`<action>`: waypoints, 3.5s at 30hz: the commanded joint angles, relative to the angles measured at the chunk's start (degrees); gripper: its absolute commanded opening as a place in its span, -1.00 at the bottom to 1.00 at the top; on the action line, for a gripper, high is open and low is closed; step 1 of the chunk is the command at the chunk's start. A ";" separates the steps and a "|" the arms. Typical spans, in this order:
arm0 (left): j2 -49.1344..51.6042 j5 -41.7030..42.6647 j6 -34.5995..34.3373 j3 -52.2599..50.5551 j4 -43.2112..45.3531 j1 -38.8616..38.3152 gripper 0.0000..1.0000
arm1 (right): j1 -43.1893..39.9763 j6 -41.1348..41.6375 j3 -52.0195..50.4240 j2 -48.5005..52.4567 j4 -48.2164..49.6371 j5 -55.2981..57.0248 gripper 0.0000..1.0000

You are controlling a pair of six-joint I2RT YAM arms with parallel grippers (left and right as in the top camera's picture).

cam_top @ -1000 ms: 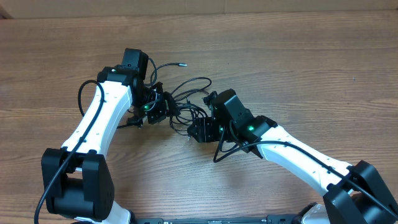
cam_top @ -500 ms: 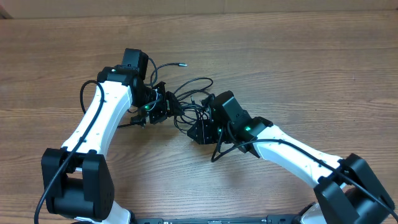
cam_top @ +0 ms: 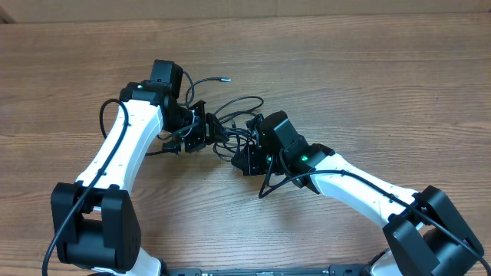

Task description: Untangle cables

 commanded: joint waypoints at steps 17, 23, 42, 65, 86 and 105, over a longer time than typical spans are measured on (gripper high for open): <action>-0.96 -3.34 17.20 0.63 -4.24 -4.92 -0.92 | -12.09 30.10 0.52 0.26 7.58 -10.84 -0.93; -0.96 -0.76 17.92 0.63 -4.61 -9.35 -0.92 | -13.14 37.62 0.52 0.26 13.90 -2.21 -0.86; -0.98 -1.51 75.34 0.66 7.30 4.33 -0.81 | -28.57 11.65 0.52 0.02 -17.40 4.33 1.00; -1.03 -20.26 92.08 9.14 -0.70 2.97 0.86 | -33.70 -8.02 0.52 0.02 -21.03 -8.39 1.00; -0.98 -39.01 64.13 14.58 -9.68 10.38 0.99 | -4.94 35.23 0.46 7.39 20.92 5.03 0.80; -0.37 -36.09 68.46 10.23 -10.03 10.84 0.99 | -1.64 48.15 6.45 20.22 38.80 13.40 -0.43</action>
